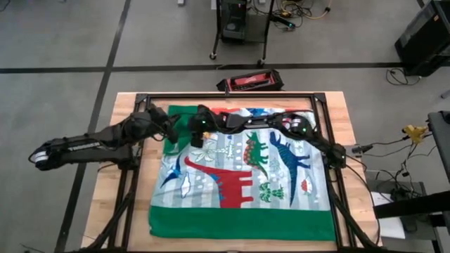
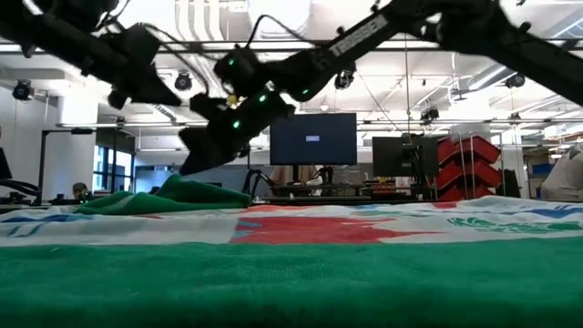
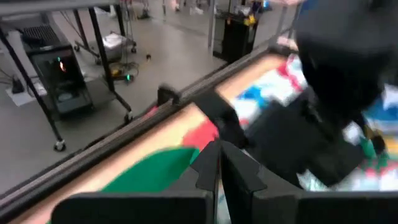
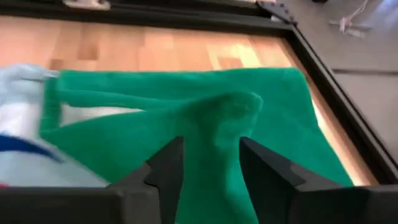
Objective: Roll towel
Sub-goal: Fold the multi-color dinosaur print towel
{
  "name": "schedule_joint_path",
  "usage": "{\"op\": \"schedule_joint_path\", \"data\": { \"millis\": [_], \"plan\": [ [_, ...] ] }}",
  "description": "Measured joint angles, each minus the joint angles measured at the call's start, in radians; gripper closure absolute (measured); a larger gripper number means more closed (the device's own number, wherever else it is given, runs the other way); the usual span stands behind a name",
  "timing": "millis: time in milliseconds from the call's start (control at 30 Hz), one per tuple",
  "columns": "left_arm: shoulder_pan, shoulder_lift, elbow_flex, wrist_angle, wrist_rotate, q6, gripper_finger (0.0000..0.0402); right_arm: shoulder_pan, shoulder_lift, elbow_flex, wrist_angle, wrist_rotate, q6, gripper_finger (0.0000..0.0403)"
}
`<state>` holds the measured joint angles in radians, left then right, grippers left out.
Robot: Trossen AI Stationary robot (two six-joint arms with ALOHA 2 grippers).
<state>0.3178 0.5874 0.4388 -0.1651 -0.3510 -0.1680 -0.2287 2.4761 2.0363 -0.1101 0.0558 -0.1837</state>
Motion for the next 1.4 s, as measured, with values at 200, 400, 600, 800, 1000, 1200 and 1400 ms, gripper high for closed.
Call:
{"op": "schedule_joint_path", "data": {
  "millis": [200, 400, 600, 800, 1000, 1200, 1400],
  "plan": [
    [0.000, -0.118, -0.003, -0.046, -0.003, 0.031, 0.0402, -0.003, 0.103, 0.153, -0.051, 0.095, -0.006, 0.0239],
    [-0.001, -0.178, -0.018, -0.098, -0.002, 0.082, 0.0401, -0.007, 0.162, 0.241, -0.169, 0.095, -0.022, 0.0255],
    [0.000, -0.184, -0.017, -0.119, -0.004, 0.096, 0.0401, -0.007, 0.151, 0.246, -0.254, 0.093, -0.035, 0.0308],
    [0.001, -0.184, -0.020, -0.124, -0.007, 0.104, 0.0401, 0.016, 0.112, 0.278, -0.398, 0.086, -0.097, 0.0394],
    [0.001, -0.185, -0.020, -0.132, -0.007, 0.101, 0.0401, 0.037, 0.050, 0.278, -0.597, 0.083, -0.160, 0.0400],
    [0.001, -0.173, -0.020, -0.137, -0.007, 0.084, 0.0401, 0.060, 0.019, 0.268, -0.824, 0.074, -0.169, 0.0402],
    [0.000, -0.126, -0.022, -0.138, -0.006, 0.074, 0.0401, 0.085, 0.013, 0.265, -0.907, 0.076, -0.143, 0.0402]
  ]
}}
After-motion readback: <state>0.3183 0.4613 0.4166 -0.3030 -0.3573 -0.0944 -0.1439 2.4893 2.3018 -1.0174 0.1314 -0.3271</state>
